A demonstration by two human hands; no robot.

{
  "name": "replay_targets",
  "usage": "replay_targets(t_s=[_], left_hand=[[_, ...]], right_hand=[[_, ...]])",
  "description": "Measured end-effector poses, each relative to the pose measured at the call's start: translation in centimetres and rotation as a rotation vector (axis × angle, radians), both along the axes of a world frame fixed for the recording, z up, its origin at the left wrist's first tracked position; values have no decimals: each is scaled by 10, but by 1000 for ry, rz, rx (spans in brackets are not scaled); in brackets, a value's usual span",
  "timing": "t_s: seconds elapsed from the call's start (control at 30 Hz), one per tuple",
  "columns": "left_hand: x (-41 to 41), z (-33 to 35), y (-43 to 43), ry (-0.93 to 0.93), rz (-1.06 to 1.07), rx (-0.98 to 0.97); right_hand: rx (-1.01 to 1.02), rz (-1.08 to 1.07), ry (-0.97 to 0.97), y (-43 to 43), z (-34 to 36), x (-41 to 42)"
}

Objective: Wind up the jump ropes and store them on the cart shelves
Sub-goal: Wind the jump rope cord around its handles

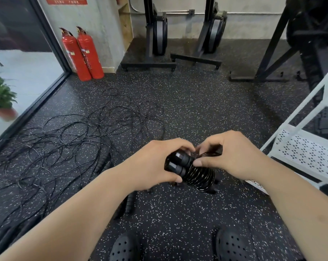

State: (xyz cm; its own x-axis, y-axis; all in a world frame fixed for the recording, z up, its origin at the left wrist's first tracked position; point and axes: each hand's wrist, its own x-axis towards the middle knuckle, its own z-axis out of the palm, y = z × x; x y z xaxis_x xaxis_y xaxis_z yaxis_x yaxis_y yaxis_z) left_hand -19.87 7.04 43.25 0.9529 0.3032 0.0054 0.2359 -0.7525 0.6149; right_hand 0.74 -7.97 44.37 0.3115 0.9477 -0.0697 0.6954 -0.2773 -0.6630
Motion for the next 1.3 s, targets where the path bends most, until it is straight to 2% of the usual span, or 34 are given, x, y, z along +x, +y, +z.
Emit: replay_targets(t_s=[0.1,0.27,0.43,0.5,0.63,0.83,0.93,1.13,1.2,1.3], left_hand=[[-5,2,1,-33,43,-41],[-1,-6,0,-205,191,-66],[13,-17,-10,-332,582,-260],[19,-19,-18,-410,645,-320],[28,-20,-37,-445,577,-289],[34,-25,-46,-444,508,-242],[36,-27,-46,-374,540,-138],[32,-23,-33,-253,516,-67],[30,-18,-30,-230,489,-111],[26,-13,-28,-190,437,-93]], right_hand=[[39,-44,97,0,-2,-2],[203,-215,262,4,-6,-10],[356,-415,171,8,-8,-26],[410,-480,132,11,-10,-35],[485,-558,67,17,-13,-48],[515,-556,162,23,-11,-54],[529,-515,88,24,-9,-60],[557,-309,-112,28,-10,-72],[517,-300,-54,29,-6,-64],[392,-303,141,30,3,-49]])
